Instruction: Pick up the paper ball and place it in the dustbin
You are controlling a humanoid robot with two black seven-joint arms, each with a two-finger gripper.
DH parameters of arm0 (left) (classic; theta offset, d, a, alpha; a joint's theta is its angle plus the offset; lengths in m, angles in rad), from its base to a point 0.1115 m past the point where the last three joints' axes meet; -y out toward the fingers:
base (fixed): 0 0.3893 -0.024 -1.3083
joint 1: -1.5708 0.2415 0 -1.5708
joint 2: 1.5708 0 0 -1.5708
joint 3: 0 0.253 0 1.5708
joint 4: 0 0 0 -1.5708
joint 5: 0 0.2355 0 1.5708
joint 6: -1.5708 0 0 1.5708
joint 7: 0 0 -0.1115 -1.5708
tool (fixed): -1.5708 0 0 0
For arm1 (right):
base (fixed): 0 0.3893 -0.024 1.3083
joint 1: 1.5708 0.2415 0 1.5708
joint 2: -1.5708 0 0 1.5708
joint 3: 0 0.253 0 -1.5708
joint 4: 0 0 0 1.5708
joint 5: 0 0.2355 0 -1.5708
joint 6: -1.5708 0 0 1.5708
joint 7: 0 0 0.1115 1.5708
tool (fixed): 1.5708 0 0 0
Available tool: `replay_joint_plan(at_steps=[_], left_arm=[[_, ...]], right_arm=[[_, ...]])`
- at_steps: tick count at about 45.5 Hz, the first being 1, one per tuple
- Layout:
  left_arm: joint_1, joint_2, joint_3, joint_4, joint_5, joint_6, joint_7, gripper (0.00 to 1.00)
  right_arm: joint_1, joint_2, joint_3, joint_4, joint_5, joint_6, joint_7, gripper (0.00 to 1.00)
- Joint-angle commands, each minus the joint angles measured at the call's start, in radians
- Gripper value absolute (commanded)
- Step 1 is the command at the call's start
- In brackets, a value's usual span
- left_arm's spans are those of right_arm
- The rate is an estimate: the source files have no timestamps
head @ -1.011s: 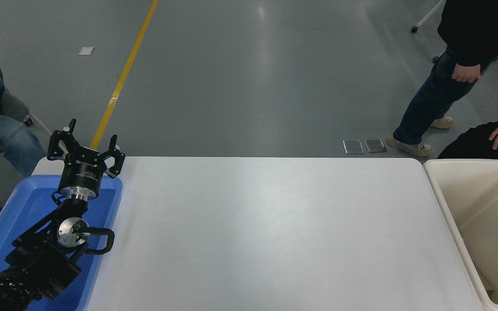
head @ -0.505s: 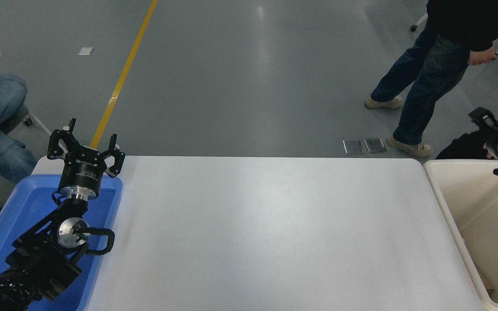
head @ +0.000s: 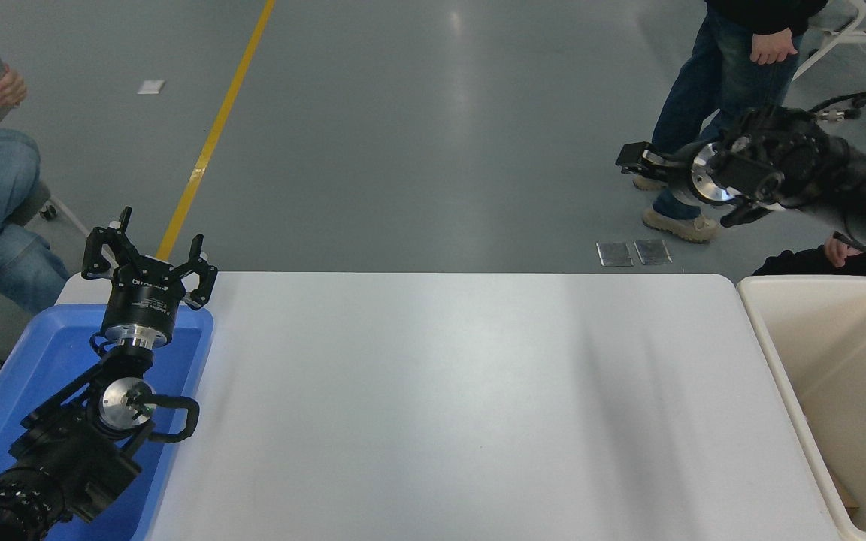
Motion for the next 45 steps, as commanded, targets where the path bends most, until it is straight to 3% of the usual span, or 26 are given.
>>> replay_joint_plan(at_steps=[1,8,18,45], left_arm=[[0.000,0.000,0.000,0.000,0.000,0.000,0.000,0.99],[0.000,0.000,0.000,0.000,0.000,0.000,0.000,0.99],[0.000,0.000,0.000,0.000,0.000,0.000,0.000,0.99],[0.000,0.000,0.000,0.001,0.000,0.000,0.000,0.99]], right_arm=[[0.227,-0.030,-0.019,0.315,-0.056,0.108,-0.001,1.00],[0.395,-0.087,-0.031,0.550,-0.056,0.204,-0.001,1.00],[0.552,-0.161,-0.036,0.732,-0.055,0.228,-0.001,1.00],[0.640,-0.214,-0.064,0.837,-0.056,0.270,-0.001,1.00]])
